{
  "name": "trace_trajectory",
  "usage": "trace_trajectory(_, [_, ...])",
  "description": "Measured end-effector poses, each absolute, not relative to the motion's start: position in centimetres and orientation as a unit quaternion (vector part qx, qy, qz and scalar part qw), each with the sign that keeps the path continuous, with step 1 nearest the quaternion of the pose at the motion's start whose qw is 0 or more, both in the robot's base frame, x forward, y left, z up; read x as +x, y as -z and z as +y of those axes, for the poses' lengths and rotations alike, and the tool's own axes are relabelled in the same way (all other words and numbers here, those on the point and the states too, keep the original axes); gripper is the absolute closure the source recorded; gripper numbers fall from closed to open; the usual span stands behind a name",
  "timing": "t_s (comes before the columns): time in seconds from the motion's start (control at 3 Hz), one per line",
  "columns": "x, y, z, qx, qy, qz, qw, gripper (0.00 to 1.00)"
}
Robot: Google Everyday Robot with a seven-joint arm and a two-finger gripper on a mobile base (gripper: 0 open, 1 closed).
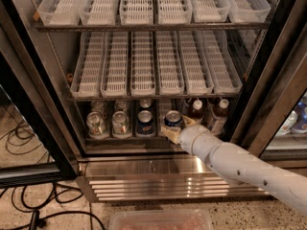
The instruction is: Pick pepsi can from bottom shelf of fridge
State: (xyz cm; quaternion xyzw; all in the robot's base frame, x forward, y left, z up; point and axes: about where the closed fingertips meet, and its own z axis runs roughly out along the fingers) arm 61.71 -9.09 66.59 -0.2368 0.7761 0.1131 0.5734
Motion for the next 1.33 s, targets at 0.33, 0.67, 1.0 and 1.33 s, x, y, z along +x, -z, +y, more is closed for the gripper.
trace_trajectory(0.33, [59.3,-66.5,-9.2,-0.272,-0.144,0.783,0.541,1.0])
trace_trajectory(0.67, [57.4,-66.4,-9.5,-0.308,-0.177,0.78,0.515,1.0])
trace_trajectory(1.0, [56.1,-66.7,-9.7,-0.344,-0.214,0.765,0.501,1.0])
trace_trajectory(1.33, [54.9,-66.8,-9.5,-0.38,-0.256,0.75,0.477,1.0])
